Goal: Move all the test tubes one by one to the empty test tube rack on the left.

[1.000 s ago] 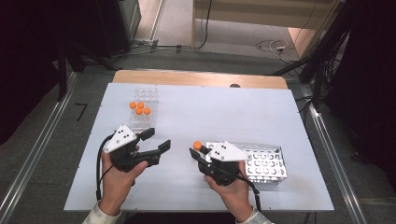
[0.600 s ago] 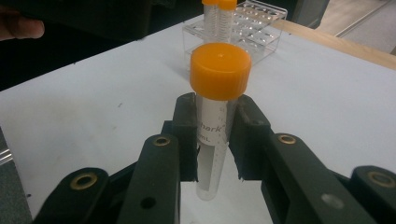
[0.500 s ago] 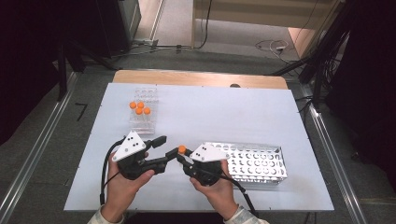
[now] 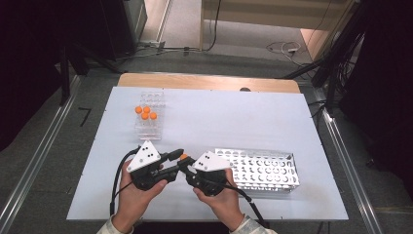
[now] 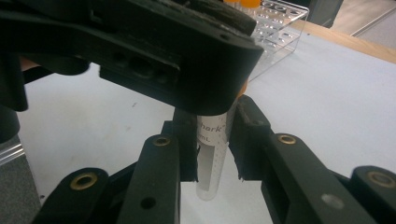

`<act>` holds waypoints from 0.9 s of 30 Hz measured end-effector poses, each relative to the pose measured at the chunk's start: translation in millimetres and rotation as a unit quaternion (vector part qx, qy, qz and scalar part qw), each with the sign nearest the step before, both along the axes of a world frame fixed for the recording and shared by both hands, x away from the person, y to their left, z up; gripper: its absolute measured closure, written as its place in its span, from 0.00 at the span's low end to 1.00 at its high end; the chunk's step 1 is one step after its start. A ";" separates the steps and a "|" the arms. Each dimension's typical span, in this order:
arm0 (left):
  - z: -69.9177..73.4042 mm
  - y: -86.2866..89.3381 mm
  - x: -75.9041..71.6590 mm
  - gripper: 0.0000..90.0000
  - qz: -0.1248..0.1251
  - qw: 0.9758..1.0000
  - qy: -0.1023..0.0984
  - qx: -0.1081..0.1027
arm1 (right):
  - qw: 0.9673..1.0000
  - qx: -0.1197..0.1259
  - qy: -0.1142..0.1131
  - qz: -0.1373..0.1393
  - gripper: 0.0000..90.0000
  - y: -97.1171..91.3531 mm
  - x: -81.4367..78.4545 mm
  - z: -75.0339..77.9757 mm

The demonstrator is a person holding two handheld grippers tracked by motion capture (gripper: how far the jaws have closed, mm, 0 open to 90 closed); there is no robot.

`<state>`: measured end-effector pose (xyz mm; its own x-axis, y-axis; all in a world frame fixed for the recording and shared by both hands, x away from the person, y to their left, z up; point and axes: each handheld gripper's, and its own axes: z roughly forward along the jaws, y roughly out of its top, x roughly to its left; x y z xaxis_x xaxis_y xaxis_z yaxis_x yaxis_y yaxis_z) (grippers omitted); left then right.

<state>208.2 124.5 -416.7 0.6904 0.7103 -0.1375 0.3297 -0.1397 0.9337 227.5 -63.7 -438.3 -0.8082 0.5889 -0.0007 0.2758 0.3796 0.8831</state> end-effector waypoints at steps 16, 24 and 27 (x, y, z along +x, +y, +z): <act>-2.0 -2.6 -1.6 0.78 0.001 1.000 -0.009 0.013 | 1.000 0.001 0.001 -0.002 0.78 -0.7 0.0 0.3; 1.1 7.3 2.0 0.78 0.010 1.000 -0.002 0.000 | 0.999 0.017 0.029 0.012 0.34 -3.9 0.7 2.0; 1.8 13.9 5.1 0.78 0.021 1.000 0.001 -0.006 | 0.999 0.020 0.029 0.011 0.29 -8.2 -0.9 2.4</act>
